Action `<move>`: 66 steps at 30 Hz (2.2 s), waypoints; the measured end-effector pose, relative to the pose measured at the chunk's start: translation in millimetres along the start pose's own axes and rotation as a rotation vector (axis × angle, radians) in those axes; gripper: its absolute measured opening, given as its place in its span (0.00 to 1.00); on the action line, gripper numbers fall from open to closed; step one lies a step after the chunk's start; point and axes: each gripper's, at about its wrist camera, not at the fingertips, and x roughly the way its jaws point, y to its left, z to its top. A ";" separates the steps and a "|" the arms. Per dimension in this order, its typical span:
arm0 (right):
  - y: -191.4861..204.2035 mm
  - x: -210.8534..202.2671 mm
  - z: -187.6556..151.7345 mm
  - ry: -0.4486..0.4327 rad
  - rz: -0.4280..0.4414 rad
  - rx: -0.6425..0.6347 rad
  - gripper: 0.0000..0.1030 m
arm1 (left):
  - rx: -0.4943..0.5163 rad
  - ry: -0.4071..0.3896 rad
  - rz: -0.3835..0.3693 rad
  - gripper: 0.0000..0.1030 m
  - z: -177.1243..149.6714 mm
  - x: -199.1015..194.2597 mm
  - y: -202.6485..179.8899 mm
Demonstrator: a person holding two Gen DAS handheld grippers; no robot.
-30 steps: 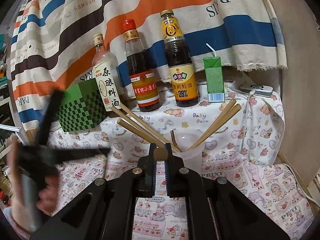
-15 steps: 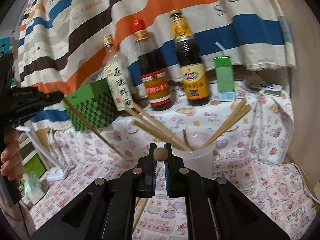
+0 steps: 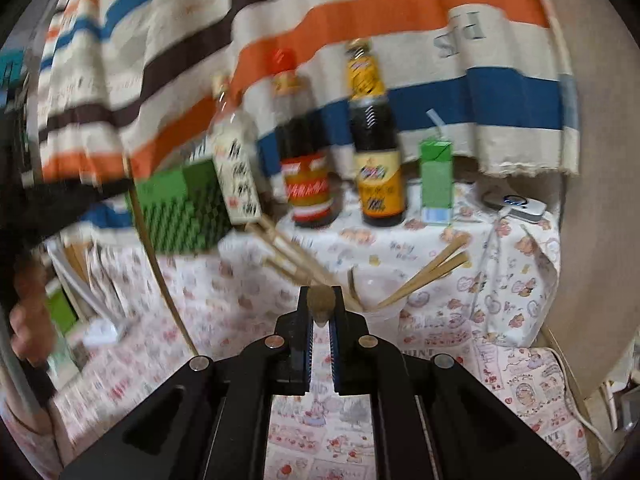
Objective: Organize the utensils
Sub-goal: 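Carry both held chopsticks upright toward the clear cup, then lower both chopsticks into the clear cup and open both tools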
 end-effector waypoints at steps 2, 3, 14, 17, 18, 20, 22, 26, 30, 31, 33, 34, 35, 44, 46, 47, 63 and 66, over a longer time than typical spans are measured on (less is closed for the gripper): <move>-8.4 -8.5 4.9 -0.030 0.013 0.024 0.08 | -0.010 0.002 -0.022 0.05 0.4 4.4 -3.0; -11.9 -12.6 6.4 -0.050 0.005 0.035 0.08 | -0.014 0.000 -0.035 0.05 2.2 6.6 -4.9; -42.8 -30.8 7.2 -0.232 -0.013 0.164 0.08 | 0.011 -0.245 0.006 0.05 48.0 -0.9 -56.5; -56.0 -36.5 5.8 -0.269 -0.001 0.246 0.08 | -0.012 -0.275 0.013 0.05 56.1 5.4 -62.0; -58.1 -38.1 5.9 -0.287 -0.018 0.253 0.08 | -0.019 -0.279 0.002 0.05 58.1 7.1 -62.3; -63.2 -39.0 6.2 -0.305 -0.026 0.269 0.08 | -0.035 -0.292 -0.033 0.05 61.4 12.0 -62.8; -68.4 -37.3 6.4 -0.306 -0.004 0.290 0.08 | -0.046 -0.310 -0.051 0.05 62.1 15.7 -63.4; -65.9 -21.9 5.0 -0.285 -0.049 0.250 0.08 | -0.035 -0.314 -0.080 0.05 60.8 29.9 -69.4; -63.0 1.2 -1.1 -0.208 -0.040 0.238 0.08 | -0.026 -0.306 -0.089 0.05 52.7 45.5 -75.2; -61.4 3.2 -2.4 -0.202 -0.043 0.228 0.08 | -0.024 -0.304 -0.092 0.05 49.9 48.9 -76.2; -59.2 4.9 -3.7 -0.196 -0.038 0.217 0.08 | -0.014 -0.290 -0.088 0.05 44.4 57.5 -79.9; -58.2 6.3 -4.5 -0.192 -0.036 0.209 0.08 | -0.008 -0.283 -0.083 0.05 41.6 61.3 -81.4; -58.1 7.6 -5.4 -0.188 -0.037 0.207 0.08 | -0.003 -0.278 -0.077 0.05 38.8 65.0 -82.8; -61.7 28.0 -12.0 -0.119 -0.022 0.214 0.08 | 0.028 -0.208 -0.044 0.05 9.9 99.3 -92.0; -62.6 31.3 -13.2 -0.109 -0.023 0.212 0.08 | 0.052 -0.180 -0.032 0.05 0.9 109.2 -96.1; -63.2 33.3 -14.0 -0.102 -0.024 0.214 0.08 | 0.058 -0.174 -0.029 0.05 -2.5 112.0 -97.0; -63.6 45.3 -16.3 -0.054 -0.015 0.206 0.08 | 0.205 -0.098 0.011 0.05 -41.7 142.9 -109.1; -64.4 49.0 -17.1 -0.039 -0.014 0.204 0.08 | 0.212 -0.068 0.020 0.06 -47.5 147.8 -107.1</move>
